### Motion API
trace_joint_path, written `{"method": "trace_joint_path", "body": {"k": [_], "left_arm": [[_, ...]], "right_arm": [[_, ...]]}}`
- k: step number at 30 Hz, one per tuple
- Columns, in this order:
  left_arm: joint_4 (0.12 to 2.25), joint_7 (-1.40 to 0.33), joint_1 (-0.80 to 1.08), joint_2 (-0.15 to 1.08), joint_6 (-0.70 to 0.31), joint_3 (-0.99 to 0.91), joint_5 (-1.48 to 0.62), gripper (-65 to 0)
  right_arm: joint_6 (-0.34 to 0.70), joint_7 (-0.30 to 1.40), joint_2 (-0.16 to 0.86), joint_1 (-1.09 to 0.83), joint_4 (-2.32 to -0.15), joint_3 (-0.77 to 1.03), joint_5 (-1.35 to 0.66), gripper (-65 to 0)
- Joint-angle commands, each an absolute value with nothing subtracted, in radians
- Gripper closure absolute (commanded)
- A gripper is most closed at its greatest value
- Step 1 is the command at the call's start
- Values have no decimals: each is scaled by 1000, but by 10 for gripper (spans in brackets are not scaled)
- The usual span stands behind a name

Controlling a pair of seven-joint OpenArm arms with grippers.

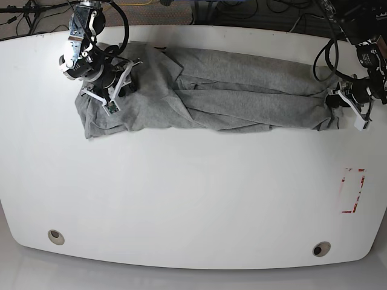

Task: Fold the T-shirt properly
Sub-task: 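Reposition the left gripper and grasp the shirt's folded end beside it, then fold the held shirt end with the left gripper toward the right gripper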

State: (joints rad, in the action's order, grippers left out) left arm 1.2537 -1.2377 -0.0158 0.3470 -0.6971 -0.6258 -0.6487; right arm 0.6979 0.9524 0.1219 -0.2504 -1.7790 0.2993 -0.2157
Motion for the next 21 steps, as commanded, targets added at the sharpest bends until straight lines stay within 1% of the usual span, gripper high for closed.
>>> {"method": "trace_joint_path", "body": {"k": [1,8,17,21], "left_arm": [[1319,-1250,-19,364,-698,-630,-641,-24],[1494,-1290,-5,363,-698,-627,-641,-24],[1756,-1396,-7,302,-698,-619,-642,-24],[1880,-1396,-4,278,-698,-521,-644,-24]], "right_arm": [[698,937,128,-240,-1793,302,-226,-193],[698,935,128,-236,-1788,302,-220,-193],[698,929,133,-232,-1738,302,-219,-193],[698,901,130,-237,-1725,302,-219,-193]]}}
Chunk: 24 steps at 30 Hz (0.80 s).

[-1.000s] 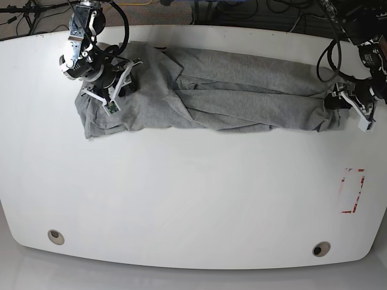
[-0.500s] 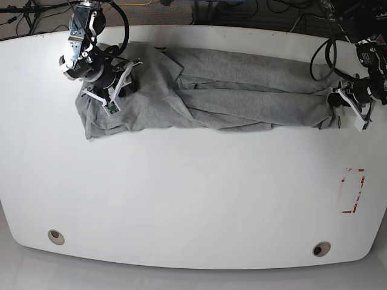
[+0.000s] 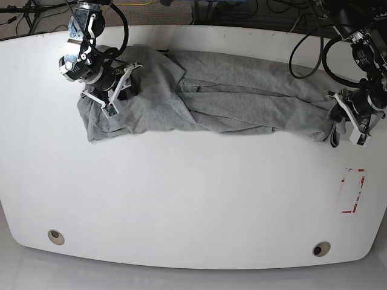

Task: Fold the T-shirt properly
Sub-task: 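Fold the held shirt end with the left gripper toward the right gripper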

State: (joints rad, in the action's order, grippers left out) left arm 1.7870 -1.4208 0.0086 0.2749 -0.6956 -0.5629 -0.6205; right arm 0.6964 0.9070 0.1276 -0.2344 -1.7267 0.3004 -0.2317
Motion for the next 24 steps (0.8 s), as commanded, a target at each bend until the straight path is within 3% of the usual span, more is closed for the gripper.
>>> {"method": "trace_joint_path", "body": {"k": [1,10,24], "left_arm": [[1914,-1396,-1,280,-698,-481,-644,-24],[1983,-1396,-7,268,-698,-217,-768,-26],[1952,-1396,-28,71,-698,-59,-714,-31]], "right_arm": [[698,900,128,-240,-1724,302,-219,-193],[698,900,128,-243,-1724,300,-219,-193],[698,900,128,-243,-1724,300,-219,-193]]}}
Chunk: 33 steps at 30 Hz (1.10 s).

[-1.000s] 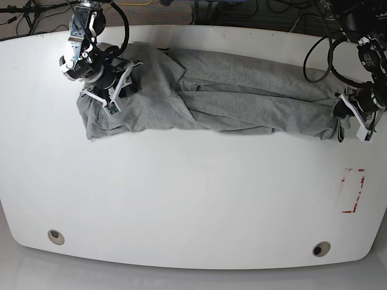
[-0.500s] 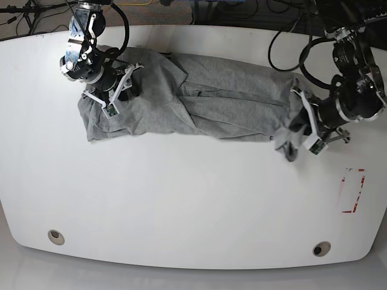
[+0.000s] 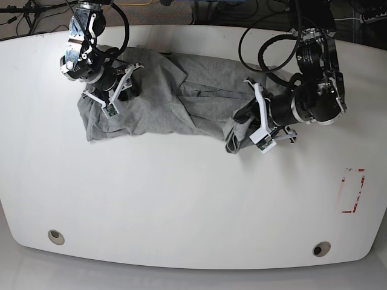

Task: Fold the T-shirt properly
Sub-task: 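Fold the held shirt end with the left gripper toward the right gripper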

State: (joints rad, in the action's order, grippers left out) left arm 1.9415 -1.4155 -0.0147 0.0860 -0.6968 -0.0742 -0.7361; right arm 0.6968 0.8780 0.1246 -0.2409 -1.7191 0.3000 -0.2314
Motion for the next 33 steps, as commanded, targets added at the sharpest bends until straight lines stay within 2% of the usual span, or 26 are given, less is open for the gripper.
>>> {"method": "trace_joint_path", "body": {"k": [1,6,12,20,22,23,24,28,30,33], "left_arm": [[1952,-1396,-28,61,-698,-44,-696,-31],[1952,-1396,-22,22,-698,1,-636,-33],[1952,-1396,-21,13,-698,21,-631,-85],[1952,-1396,-24,1,-698,51,-633,-94],[1952,-1396,-27,1,-698,70,-633,-121],[1952,-1396,-27,1,-698,87,-633,-161],[1952,-1396,-27,1,-698,91,-634,-175],[1957,-1396,-28,-36,-698,137,-644,-321],[1960,-1396,-31,-54,-698,143,-667,-369],[1971,-1396,-51,-76,-698,140,-720,-397]], "right_arm": [[698,900,128,-243,-1724,300,-219,-193],[698,900,128,-243,-1727,300,-219,-193],[698,900,128,-243,-1732,300,-219,-193],[698,900,128,-242,-1732,300,-219,-193],[698,900,128,-242,-1732,300,-219,-193],[698,900,128,-242,-1732,300,-219,-193],[698,900,128,-242,-1732,300,-219,-193],[698,900,128,-242,-1732,300,-219,-193],[698,900,128,-242,-1732,300,-219,-193],[698,900,128,-243,-1732,300,-219,-193]]}}
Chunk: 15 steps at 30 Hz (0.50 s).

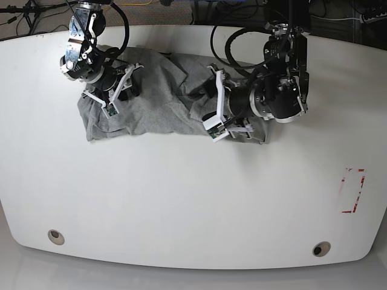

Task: Fold the T-shirt properly
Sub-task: 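Fold the held shirt end with the left gripper toward the right gripper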

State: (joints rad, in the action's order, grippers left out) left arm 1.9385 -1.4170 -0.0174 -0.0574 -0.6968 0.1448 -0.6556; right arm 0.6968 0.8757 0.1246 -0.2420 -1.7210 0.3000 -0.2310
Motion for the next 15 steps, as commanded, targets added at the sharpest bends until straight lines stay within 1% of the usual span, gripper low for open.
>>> {"method": "trace_joint_path", "body": {"k": [1,4,9,11,15], "left_arm": [[1979,-1396,-62,-79,-698,136,-745,-397],[1979,-1396,-81,-79,-698,97,-779,-397],[1969,-1396,-93,-71,-698,-33,-771,-397],[1966,-1396,-93,-35,-698,-97,-743,-397],[1965,-1396,-85,21,-698,-134,-688,-397]], "right_arm": [[698,900,128,-243,-1732,300,-219,-193],[698,900,128,-243,-1732,300,-219,-193],[698,900,128,-243,-1733,300,-219,-193],[698,900,128,-243,-1733,300,-219,-193],[698,900,128,-243,-1742,300,-219,-193]]}}
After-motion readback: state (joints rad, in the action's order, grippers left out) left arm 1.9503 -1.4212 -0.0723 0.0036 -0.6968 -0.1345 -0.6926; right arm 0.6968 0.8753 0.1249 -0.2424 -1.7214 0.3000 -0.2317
